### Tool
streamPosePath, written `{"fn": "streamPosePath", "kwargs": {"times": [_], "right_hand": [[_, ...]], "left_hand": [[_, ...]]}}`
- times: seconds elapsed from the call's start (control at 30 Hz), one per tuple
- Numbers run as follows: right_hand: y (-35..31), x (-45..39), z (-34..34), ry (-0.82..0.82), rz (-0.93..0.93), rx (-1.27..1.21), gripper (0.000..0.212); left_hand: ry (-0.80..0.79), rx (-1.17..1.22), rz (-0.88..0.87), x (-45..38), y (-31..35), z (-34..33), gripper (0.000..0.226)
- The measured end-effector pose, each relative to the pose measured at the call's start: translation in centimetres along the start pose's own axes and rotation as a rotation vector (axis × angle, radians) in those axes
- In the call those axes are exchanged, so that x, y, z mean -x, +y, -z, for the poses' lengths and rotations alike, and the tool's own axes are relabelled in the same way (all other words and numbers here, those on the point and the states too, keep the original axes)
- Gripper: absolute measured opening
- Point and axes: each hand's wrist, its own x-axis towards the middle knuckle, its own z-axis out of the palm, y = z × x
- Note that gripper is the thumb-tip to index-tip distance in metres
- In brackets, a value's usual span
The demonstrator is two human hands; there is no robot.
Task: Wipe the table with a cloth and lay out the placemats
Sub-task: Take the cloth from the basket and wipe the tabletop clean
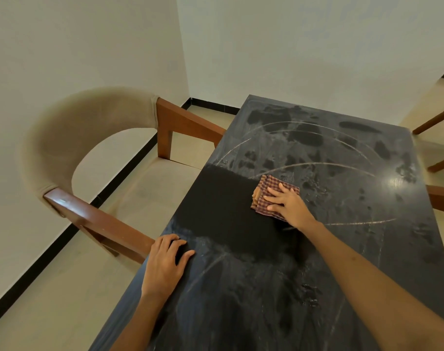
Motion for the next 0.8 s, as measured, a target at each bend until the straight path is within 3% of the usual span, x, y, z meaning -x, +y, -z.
{"fn": "streamPosePath", "kwargs": {"times": [0.1, 0.23, 0.37, 0.5, 0.57, 0.8], "right_hand": [[-0.6, 2.1, -0.8, 0.017, -0.006, -0.005, 0.037], [-1.5, 8.4, -1.7, -0.031, 0.124, 0.038, 0.039], [-1.7, 15.0, -2.5, -0.059, 0.137, 0.131, 0.038], [-3.8, 18.4, -3.9, 0.020, -0.034, 0.240, 0.043], [-5.2, 18.3, -5.1, -0.015, -0.125, 0.328, 0.049], [-3.1, 11.4, -2.2, 0.019, -0.276, 0.355, 0.047]], "left_hand": [[0.006, 0.002, -0.008, 0.0, 0.1, 0.0, 0.048], [0.028, -0.063, -0.057, 0.3, 0.4, -0.1, 0.047], [0.056, -0.103, -0.090, 1.5, 3.8, -0.6, 0.045], [0.034, -0.056, -0.151, 2.9, 10.4, -1.8, 0.039], [0.007, -0.037, -0.126, 2.8, 13.1, -2.5, 0.033], [-0.060, -0.078, -0.062, 2.8, 14.7, -3.7, 0.026]]}}
